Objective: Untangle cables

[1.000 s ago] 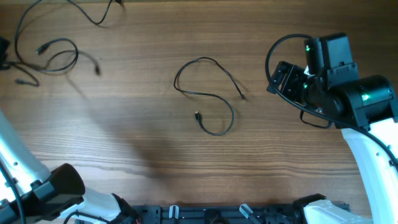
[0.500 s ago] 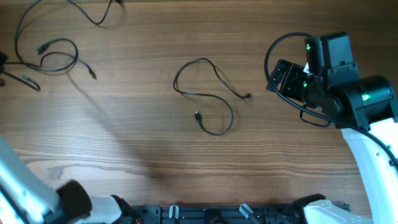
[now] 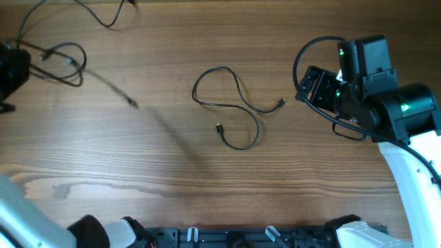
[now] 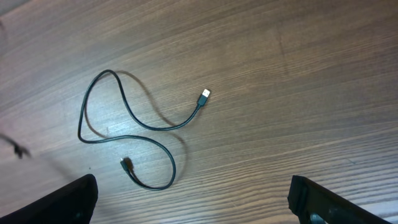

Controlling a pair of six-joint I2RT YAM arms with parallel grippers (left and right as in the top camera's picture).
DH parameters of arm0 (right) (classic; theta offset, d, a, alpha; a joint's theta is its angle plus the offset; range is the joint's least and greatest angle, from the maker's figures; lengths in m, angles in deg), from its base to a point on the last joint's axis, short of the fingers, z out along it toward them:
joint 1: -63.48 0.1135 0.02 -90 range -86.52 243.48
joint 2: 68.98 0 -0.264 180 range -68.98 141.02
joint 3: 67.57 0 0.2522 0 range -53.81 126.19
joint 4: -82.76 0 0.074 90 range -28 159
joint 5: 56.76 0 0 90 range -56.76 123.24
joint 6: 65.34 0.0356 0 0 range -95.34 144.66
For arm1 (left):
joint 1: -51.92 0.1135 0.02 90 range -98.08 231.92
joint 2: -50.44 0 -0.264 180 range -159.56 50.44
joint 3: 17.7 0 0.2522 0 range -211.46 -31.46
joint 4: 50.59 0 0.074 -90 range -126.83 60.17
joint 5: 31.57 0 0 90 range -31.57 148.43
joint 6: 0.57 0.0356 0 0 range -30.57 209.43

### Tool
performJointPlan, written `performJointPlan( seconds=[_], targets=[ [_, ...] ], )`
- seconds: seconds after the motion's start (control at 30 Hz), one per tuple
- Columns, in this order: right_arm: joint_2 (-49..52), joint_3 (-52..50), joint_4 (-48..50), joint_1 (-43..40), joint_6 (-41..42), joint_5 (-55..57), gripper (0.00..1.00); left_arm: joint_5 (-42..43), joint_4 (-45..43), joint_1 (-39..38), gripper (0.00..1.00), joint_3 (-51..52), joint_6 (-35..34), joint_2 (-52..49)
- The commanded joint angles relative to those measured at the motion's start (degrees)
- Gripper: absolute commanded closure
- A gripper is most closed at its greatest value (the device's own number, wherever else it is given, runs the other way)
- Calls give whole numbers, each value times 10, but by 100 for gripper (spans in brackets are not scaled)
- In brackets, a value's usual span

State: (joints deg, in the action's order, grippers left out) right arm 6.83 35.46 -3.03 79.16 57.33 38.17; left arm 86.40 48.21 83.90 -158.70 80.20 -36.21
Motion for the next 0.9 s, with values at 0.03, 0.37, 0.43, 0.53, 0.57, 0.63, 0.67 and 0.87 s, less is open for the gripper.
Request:
performJointPlan(
  seconds=[0.03, 0.37, 0.43, 0.53, 0.57, 0.63, 0.67, 0.87],
  targets=[
    [4, -4, -1, -2, -10, -5, 0, 86, 2, 1, 96, -3, 14, -15],
    [4, -4, 0, -2, -10, -5, 0, -96, 27, 2, 96, -3, 9, -41],
    [4, -4, -2, -2, -11, -5, 0, -243, 38, 2, 96, -3, -55, -68],
    [4, -4, -3, -2, -12, -5, 0, -309, 52, 2, 96, -3, -63, -101],
    [4, -4, -3, -2, -12, -5, 0, -326, 52, 2, 96, -3, -68, -108],
    [4, -4, -4, -2, -12, -5, 0, -386, 50, 3, 96, -3, -109, -125],
    [4, -4, -4, -2, -12, -5, 0, -397, 47, 7, 96, -3, -110, -133],
    [4, -4, -3, -2, -12, -5, 0, -501, 2, 53, 96, -3, -190, -154]
  ],
)
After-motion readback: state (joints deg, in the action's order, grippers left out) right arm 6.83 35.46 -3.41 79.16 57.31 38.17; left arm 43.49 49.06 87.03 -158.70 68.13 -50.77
